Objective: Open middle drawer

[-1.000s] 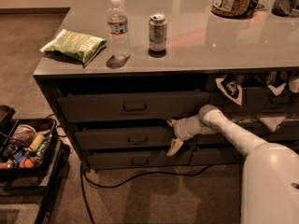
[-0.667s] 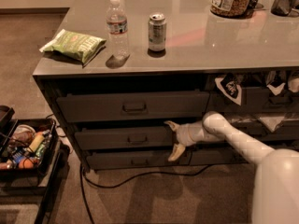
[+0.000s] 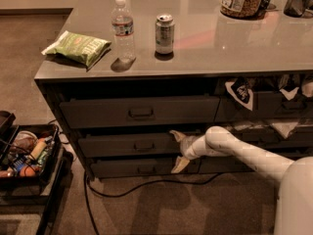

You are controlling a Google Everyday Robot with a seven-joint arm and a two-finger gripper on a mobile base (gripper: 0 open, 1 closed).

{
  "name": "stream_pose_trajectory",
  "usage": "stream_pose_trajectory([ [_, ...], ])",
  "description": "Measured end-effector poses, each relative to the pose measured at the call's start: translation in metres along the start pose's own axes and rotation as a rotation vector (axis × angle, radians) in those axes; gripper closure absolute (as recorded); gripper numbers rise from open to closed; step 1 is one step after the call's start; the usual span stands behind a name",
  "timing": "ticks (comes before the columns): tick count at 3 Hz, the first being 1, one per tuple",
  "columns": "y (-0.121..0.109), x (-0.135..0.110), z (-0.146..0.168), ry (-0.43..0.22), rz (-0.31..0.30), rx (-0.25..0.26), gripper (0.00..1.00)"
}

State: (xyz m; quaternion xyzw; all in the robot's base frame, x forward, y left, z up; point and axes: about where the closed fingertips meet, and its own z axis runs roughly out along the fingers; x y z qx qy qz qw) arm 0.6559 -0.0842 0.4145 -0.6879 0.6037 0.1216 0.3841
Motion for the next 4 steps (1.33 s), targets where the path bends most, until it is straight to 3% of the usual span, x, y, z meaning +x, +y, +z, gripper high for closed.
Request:
stream_pose_trajectory([
  [2,-0.006,0.004,0.009,-0.006,0.004,0.026,0.0],
  [4,-0.031,0.022,0.019,-0.005,0.001,0.085,0.0],
])
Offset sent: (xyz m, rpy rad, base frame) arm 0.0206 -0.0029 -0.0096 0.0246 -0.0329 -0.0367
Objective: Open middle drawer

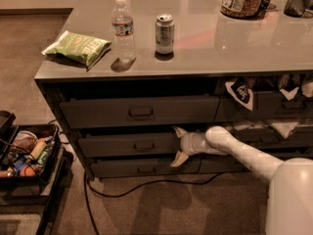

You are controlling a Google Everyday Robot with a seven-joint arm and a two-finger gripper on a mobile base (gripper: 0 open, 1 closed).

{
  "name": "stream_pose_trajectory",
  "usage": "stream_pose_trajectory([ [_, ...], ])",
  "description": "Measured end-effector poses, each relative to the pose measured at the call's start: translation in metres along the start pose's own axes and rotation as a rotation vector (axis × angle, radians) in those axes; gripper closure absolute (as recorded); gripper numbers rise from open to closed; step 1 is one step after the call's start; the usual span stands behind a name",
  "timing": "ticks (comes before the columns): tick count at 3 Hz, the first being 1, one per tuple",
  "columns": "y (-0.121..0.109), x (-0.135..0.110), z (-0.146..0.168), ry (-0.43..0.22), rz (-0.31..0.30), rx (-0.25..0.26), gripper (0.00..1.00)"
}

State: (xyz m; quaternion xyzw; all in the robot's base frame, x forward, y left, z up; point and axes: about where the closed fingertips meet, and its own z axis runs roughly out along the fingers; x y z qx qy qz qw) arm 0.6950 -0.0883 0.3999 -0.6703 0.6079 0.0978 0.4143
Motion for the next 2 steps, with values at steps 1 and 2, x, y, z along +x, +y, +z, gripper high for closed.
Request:
stream_pose_trajectory([
  [1,-0.0101,0.0026,-0.0028,0.009,-0.012,0.012,0.0],
  [2,-0.0138,0.0025,-0.0047,0.019,-0.027,0.001,0.0],
])
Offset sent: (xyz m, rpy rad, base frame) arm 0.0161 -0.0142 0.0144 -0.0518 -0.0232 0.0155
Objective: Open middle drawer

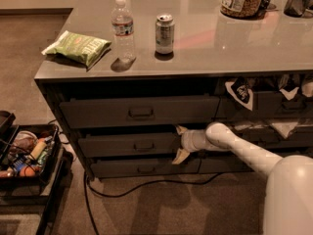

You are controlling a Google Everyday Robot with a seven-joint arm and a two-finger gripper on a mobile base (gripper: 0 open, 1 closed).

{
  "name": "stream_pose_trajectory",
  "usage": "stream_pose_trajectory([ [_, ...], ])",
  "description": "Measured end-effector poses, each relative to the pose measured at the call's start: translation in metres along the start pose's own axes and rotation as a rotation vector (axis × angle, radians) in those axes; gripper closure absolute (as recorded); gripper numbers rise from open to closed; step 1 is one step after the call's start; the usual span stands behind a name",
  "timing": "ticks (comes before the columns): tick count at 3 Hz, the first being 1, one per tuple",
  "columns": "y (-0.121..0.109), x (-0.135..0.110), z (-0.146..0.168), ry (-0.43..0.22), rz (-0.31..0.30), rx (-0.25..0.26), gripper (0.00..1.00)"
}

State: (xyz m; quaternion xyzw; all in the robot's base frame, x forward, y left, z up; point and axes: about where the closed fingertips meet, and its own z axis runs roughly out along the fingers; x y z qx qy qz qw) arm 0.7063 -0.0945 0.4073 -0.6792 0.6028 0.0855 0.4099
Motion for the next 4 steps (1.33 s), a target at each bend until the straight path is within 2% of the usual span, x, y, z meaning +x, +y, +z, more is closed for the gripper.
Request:
stream_pose_trajectory([
  [2,0.002,-0.0023,0.007,-0.008,-0.005,-0.041,0.0],
  [3,0.0021,-0.0023,0.007,-0.008,-0.005,-0.041,0.18],
  [4,0.0021,-0.0023,0.0071,-0.008,-0.005,-0.041,0.42],
])
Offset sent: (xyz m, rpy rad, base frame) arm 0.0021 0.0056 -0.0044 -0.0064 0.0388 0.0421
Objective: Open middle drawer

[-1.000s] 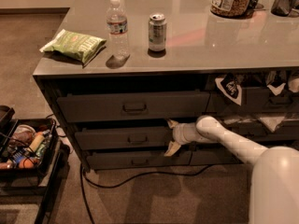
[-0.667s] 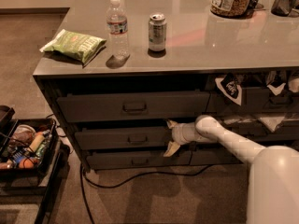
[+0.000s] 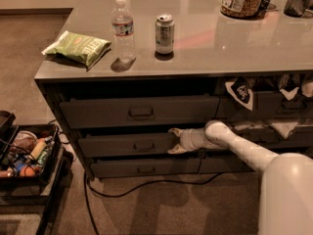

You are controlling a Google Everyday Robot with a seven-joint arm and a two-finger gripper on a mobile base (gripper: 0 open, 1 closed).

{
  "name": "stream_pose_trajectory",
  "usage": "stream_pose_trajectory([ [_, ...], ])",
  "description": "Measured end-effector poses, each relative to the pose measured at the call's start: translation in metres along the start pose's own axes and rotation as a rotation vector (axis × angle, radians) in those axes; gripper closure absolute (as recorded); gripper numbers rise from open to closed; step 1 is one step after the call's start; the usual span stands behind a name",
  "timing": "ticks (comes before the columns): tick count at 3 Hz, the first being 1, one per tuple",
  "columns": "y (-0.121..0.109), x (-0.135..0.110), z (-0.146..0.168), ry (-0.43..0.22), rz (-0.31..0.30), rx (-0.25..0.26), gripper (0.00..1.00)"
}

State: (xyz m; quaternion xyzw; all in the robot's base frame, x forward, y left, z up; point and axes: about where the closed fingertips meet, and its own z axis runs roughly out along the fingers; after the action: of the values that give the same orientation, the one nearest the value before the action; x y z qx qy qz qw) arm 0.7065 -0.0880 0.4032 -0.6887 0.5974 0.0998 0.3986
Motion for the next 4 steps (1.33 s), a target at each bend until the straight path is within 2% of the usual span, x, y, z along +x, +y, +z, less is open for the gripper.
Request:
stream_pose_trajectory([
  [1,0.0,0.0,0.0,0.0,0.0,0.0,0.56],
  [2,0.0,0.0,0.0001,0.0,0.0,0.0,0.58],
  [3,0.0,0.0,0.0001,0.0,0.0,0.0,0.77],
  [4,-0.0029,0.0004,-0.0006,0.0,0.0,0.0,0.83],
])
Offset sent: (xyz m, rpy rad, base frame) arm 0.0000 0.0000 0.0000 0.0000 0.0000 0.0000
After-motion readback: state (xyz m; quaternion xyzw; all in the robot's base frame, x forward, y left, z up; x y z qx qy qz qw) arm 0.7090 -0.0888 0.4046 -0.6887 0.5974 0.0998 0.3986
